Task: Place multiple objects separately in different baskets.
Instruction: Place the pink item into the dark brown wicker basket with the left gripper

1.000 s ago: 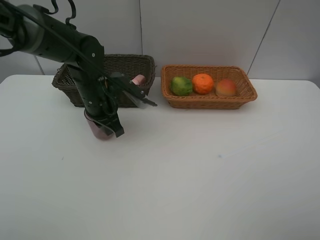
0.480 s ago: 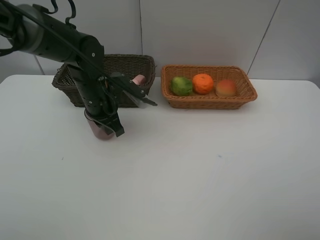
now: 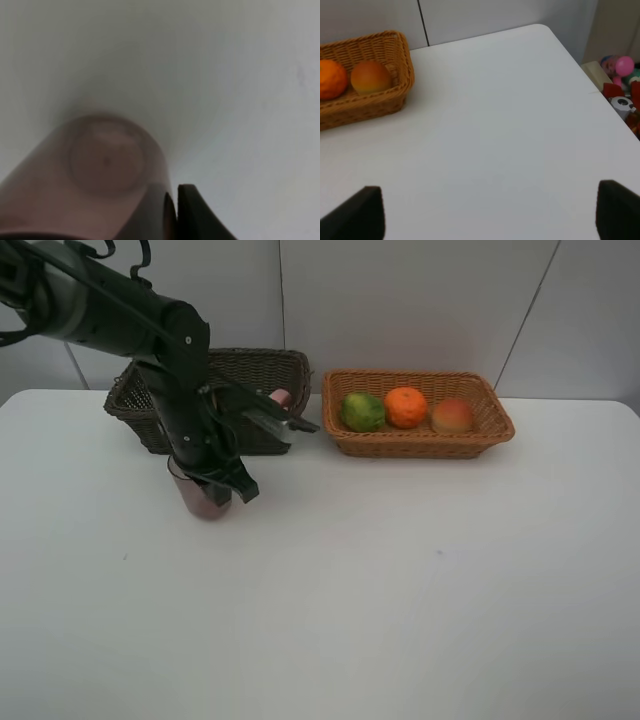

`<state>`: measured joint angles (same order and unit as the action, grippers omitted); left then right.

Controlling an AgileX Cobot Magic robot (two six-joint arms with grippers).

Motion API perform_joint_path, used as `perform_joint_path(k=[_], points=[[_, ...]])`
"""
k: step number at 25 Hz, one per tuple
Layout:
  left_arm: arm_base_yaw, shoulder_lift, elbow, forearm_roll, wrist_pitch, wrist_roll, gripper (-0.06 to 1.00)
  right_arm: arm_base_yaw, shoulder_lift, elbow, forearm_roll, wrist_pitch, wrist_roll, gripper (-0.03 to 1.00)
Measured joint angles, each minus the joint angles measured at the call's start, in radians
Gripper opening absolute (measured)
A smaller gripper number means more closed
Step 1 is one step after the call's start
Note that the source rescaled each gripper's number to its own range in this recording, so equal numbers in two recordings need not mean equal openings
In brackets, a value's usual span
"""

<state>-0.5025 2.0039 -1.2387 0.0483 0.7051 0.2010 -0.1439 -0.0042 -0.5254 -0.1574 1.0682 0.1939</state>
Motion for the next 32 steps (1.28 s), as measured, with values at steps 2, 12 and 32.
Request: perform_joint_path(k=[2,12,32], points=[[0.0,-0.009,-0.032,-0.001,0.047,-0.049,0.0,0.0,0.0,0.0,0.0,0.0,0.0,0.86],[0.0,-0.046,-0.311,-0.002,0.367,-0.398,0.0,0.0,0.0,0.0,0.0,0.0,0.0,0.86],[0.154,0.019,-0.684,0.226,0.322,-0.577,0.0,0.0,0.0,0.0,0.0,0.0,0.0,0.86]])
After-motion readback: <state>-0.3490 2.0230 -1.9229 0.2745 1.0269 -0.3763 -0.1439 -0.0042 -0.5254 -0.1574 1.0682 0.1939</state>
